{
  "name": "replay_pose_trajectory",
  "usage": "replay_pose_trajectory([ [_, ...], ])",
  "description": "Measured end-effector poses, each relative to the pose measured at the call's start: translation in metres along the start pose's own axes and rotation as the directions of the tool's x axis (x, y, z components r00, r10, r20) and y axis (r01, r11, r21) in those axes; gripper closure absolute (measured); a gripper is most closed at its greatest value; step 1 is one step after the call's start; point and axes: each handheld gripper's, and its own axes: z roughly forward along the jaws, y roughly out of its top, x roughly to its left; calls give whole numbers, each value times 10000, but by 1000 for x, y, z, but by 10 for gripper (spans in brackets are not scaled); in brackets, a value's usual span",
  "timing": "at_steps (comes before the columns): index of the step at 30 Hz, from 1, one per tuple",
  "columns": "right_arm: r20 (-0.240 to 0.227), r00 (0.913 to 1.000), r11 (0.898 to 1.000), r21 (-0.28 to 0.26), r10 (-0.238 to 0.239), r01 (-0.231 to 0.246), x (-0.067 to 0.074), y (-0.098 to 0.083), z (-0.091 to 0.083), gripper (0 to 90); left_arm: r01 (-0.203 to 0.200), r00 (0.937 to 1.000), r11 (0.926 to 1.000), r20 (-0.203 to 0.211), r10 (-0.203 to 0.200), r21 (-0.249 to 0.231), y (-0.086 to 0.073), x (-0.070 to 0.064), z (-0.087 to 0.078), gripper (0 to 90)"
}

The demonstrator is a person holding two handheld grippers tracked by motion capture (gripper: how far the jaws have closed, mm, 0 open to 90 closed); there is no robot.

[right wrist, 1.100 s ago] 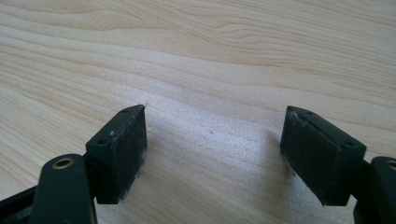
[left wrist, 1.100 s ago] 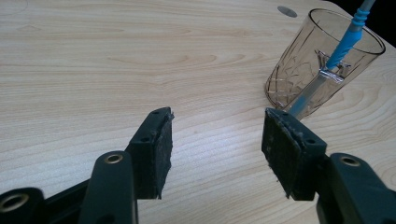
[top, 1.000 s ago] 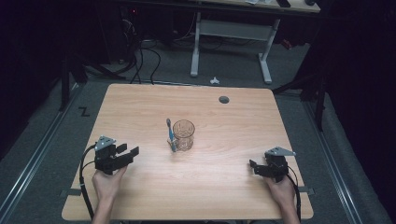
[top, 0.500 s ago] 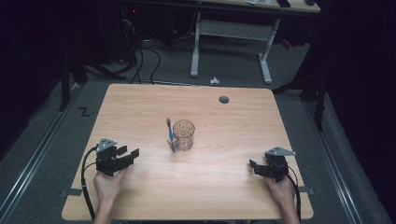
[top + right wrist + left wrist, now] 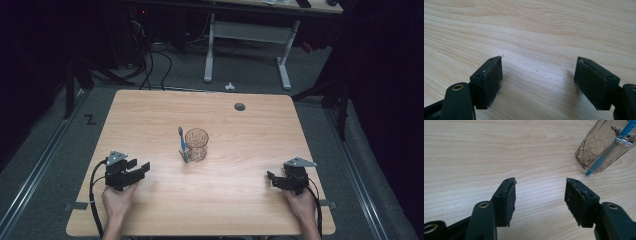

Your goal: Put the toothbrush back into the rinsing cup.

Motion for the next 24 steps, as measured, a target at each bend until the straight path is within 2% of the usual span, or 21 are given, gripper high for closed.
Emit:
replay_pose_trajectory([
  [8, 2, 10000, 10000, -1, 3, -3, 0, 0, 0, 229, -96, 9999, 9998, -141, 98, 179, -5, -2, 6, 425],
  [12, 1, 10000, 10000, -1, 0, 0, 0, 0, 0, 229, -230, 9994, 9991, -269, 239, 352, -8, -5, 11, 425],
  [24, 7, 10000, 10000, -2, 3, -3, 0, 0, 0, 229, -543, 9965, 9973, -607, 572, 484, -13, -10, 21, 421],
])
